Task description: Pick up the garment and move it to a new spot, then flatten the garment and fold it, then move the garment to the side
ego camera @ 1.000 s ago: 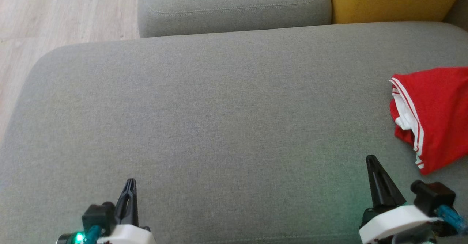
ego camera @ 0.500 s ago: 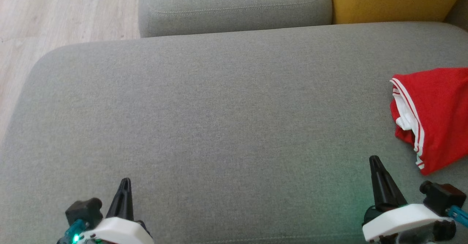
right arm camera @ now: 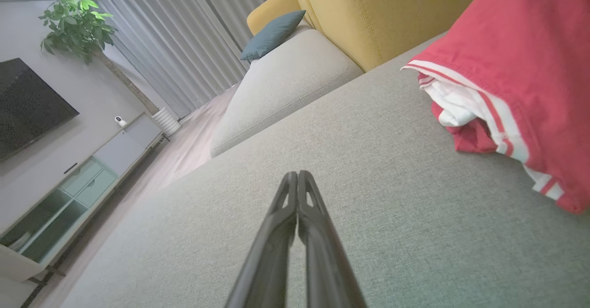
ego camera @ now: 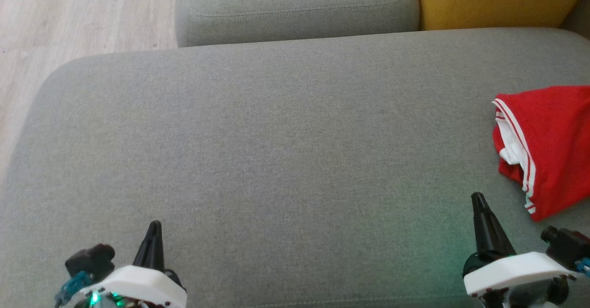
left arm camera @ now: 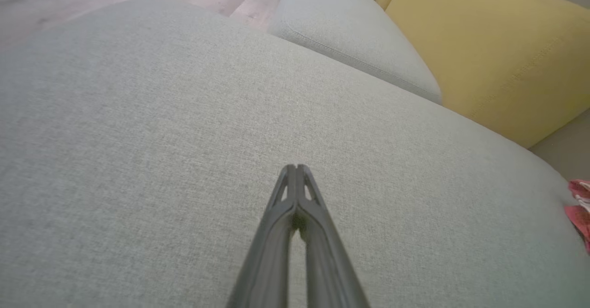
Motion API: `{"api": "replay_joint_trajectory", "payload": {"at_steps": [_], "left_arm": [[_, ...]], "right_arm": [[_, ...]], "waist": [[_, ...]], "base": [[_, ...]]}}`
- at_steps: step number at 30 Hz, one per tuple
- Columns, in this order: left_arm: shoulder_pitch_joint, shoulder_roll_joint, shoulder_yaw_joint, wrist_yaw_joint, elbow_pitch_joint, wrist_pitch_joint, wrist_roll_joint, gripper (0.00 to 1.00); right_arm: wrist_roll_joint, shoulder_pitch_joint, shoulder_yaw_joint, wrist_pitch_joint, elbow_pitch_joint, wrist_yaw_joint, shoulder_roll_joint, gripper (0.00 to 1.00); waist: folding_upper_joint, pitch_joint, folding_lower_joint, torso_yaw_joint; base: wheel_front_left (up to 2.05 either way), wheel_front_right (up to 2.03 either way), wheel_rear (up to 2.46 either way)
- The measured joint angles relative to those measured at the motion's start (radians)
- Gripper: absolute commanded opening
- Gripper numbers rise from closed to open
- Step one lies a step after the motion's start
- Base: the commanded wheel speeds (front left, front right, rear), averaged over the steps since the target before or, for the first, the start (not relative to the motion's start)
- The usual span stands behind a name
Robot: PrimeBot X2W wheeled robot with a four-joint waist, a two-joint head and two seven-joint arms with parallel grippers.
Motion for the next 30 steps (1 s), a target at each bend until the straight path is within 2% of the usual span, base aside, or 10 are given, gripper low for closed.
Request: {"api": "replay_joint_trajectory", "payload": {"at_steps": [30], "left_arm": [[-0.042, -0.031, 0.085, -0.086, 0.024, 0.072, -0.328, 0.00]], "right_arm": [[0.347, -0.061, -0.028, 0.021, 0.058, 0.000, -0.004, 0.00]], "waist": [[0.0000, 0.001, 0.0000, 0.004]], "base": [[0.00, 0.00, 0.00]]}}
